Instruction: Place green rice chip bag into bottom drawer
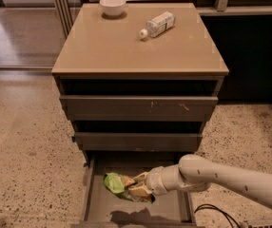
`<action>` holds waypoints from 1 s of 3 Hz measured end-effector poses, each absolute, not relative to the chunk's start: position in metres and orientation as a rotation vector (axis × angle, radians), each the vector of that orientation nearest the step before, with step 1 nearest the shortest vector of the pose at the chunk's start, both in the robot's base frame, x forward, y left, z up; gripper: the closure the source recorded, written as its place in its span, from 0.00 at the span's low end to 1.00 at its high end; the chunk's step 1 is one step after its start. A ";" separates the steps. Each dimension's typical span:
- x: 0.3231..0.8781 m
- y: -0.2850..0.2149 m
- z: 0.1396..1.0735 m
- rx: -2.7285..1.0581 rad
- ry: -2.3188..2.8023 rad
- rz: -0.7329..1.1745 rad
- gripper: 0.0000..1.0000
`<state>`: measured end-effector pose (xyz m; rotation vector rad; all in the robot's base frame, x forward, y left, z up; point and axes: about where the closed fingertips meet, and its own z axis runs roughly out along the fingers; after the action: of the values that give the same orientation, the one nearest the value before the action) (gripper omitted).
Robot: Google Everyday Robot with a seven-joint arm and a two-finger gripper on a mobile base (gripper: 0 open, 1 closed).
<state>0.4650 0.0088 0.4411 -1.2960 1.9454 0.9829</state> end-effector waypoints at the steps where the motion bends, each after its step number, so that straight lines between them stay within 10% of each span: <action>1: 0.465 0.009 0.441 -1.296 1.945 0.983 1.00; 3: 0.452 0.004 0.363 -1.181 2.062 1.043 1.00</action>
Offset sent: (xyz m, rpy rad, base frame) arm -0.0141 -0.0104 -0.0924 0.0173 0.1324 -0.1076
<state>0.4523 0.0038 0.3630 -1.1811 2.0622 1.0425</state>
